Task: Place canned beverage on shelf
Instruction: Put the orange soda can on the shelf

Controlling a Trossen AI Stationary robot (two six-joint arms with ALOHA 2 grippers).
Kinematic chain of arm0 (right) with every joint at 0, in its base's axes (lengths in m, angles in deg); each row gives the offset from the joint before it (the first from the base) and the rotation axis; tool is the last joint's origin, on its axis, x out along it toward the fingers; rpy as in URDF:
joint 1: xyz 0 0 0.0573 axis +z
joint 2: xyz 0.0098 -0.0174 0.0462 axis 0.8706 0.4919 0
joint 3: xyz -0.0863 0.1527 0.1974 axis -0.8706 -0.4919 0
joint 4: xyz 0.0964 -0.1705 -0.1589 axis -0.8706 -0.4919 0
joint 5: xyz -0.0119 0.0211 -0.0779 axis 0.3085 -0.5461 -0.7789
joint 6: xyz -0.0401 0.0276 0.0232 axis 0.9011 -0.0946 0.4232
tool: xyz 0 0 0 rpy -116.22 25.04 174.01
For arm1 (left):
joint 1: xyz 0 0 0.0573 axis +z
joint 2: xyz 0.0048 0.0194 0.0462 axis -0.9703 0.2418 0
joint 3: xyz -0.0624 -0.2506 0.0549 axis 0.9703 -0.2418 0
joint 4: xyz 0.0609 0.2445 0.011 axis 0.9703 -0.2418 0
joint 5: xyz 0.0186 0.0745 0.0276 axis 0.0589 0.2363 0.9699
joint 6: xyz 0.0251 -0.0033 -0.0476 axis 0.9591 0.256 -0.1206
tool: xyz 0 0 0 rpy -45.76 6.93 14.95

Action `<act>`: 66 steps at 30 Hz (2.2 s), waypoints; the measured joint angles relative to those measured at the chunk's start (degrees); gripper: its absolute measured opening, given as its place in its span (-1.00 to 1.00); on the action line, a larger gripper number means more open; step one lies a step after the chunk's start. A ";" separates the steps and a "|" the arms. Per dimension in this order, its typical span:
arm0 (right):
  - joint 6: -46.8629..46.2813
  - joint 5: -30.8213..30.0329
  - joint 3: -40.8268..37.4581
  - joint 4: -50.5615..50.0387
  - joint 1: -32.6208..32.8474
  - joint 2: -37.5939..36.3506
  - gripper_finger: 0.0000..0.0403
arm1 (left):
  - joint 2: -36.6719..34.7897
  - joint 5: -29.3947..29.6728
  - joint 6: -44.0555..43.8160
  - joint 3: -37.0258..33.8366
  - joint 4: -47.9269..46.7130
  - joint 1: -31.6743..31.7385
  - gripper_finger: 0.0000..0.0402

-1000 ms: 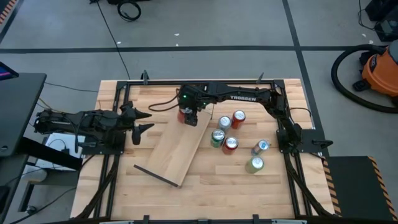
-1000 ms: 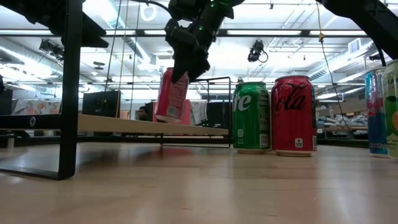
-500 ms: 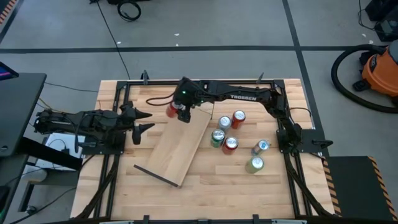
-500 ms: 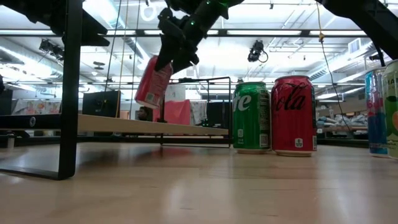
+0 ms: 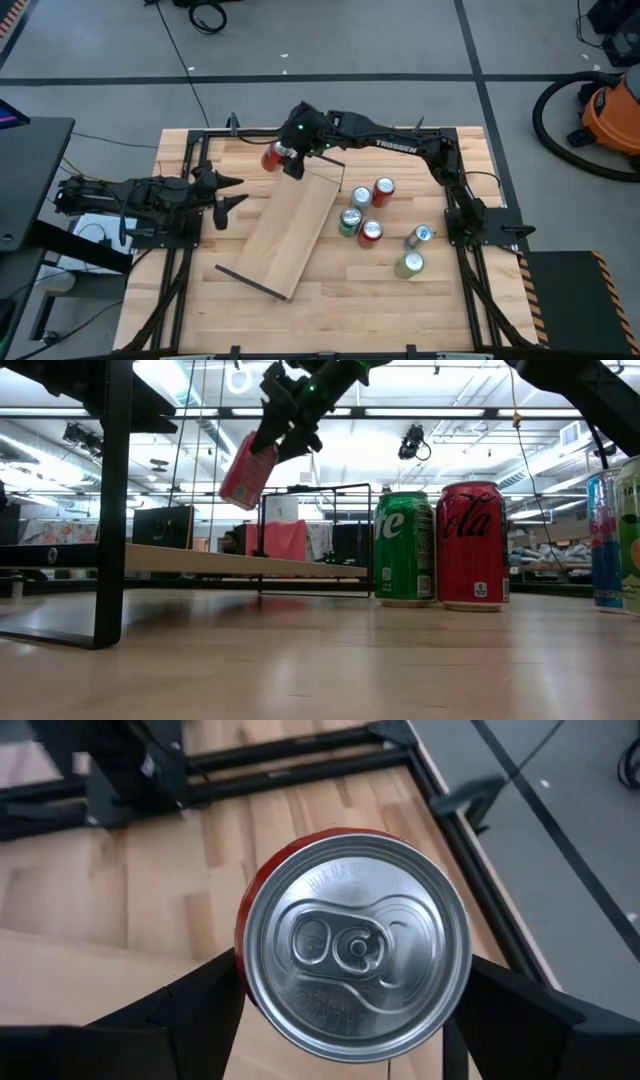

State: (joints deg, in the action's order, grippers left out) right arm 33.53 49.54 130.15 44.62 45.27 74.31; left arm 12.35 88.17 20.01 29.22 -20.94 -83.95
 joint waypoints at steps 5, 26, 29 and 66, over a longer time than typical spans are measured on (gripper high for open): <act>0.03 0.64 -0.32 -2.25 0.58 -0.08 0.62 | 0.00 0.59 0.11 0.00 -0.02 0.00 0.15; -0.28 0.34 -10.37 -1.87 1.17 -0.04 0.62 | 0.00 0.52 -0.29 0.00 -0.04 0.00 0.15; -0.26 0.06 -11.02 -1.34 1.17 -0.04 0.62 | 0.00 0.50 -0.31 0.00 -0.04 0.00 0.15; 3.05 -4.38 -12.04 -0.77 2.50 -0.04 0.74 | 0.00 0.42 -0.38 0.00 -0.09 0.00 0.15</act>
State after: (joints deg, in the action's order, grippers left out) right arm 36.58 45.15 118.11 43.85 47.77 74.27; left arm 12.35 88.58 19.63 29.22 -21.03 -83.95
